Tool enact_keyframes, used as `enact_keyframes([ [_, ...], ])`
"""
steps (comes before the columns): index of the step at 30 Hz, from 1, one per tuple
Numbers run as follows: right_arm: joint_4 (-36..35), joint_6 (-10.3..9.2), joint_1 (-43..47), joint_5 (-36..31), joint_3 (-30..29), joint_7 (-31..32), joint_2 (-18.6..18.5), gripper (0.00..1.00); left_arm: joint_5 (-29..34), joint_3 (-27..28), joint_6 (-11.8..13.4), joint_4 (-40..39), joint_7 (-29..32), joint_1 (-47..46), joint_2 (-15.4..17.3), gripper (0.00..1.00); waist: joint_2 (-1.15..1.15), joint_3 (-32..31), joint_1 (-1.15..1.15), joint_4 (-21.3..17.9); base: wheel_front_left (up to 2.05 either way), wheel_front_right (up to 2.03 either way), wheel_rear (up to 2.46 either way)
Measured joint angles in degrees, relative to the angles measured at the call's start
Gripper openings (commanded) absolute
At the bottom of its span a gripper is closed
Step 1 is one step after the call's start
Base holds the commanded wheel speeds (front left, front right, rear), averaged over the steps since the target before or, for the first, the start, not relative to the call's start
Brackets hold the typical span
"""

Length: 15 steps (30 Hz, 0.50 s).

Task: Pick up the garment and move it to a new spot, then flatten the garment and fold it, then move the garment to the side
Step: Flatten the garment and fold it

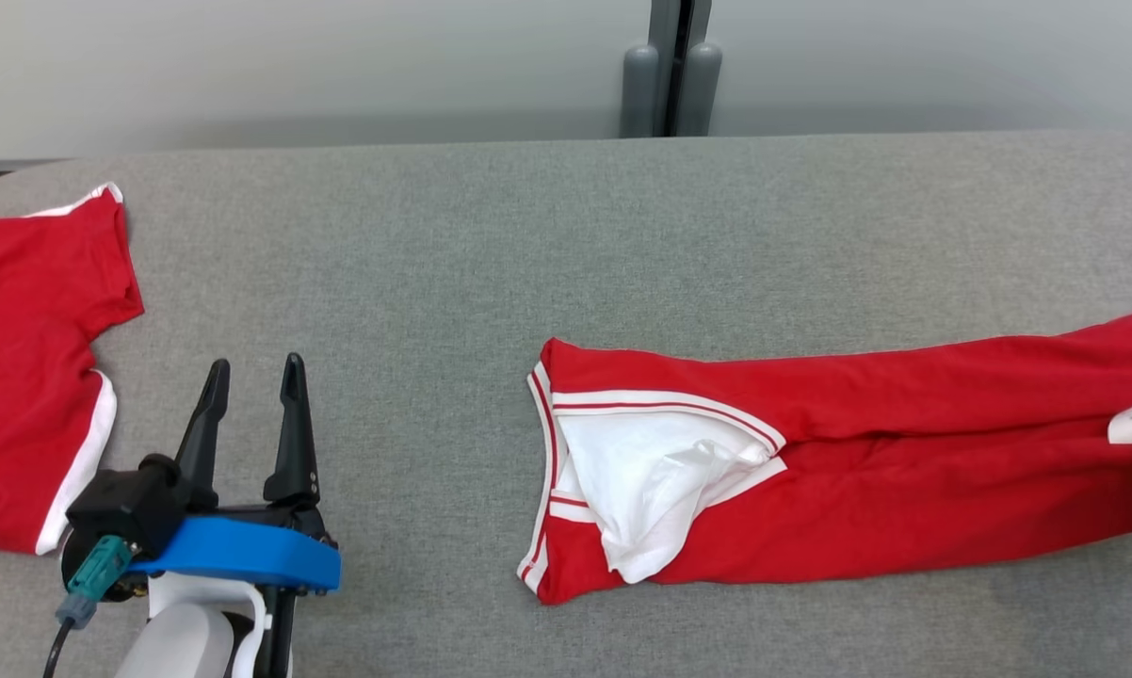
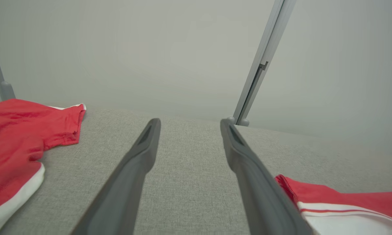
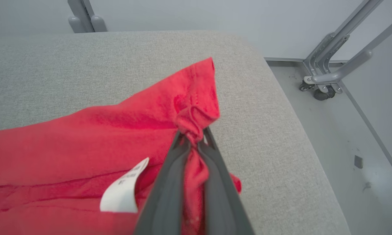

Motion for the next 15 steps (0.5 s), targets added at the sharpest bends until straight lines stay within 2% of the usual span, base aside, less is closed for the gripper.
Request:
enact_keyframes([
  [3, -3.2, 0.0, 0.9, 0.0, 1.0, 1.6, 1.1, 0.0, 0.2, -0.1, 0.1, 0.3, 0.0, 0.7, 0.4, 1.0, 0.0, -1.0, 0.0, -0.4, 0.0, 0.0, 0.0],
  [6, -6.1, 0.0, 1.7, 0.5, 4.5, 3.4, 3.1, 0.0, 0.3, -0.5, 0.0, 0.6, 0.3, 1.3, 0.7, 1.0, 0.0, -2.0, 0.0, -1.1, 0.0, 0.0, 0.0],
  [11, -9.8, 0.0, 1.9, 1.7, 14.4, 5.4, 6.3, 0.0, 0.0, -0.9, 0.0, 1.4, 1.3, 1.5, 0.7, 1.0, 0.0, -2.9, 0.0, -1.9, 0.0, 0.0, 0.0],
  [15, -9.9, 0.0, 0.7, 2.1, 23.5, 4.7, 8.2, 0.0, 0.0, -1.0, 0.2, 1.9, 1.4, 1.4, 0.6, 1.0, 0.0, -3.2, 0.0, -1.8, 0.0, 0.0, 0.0],
])
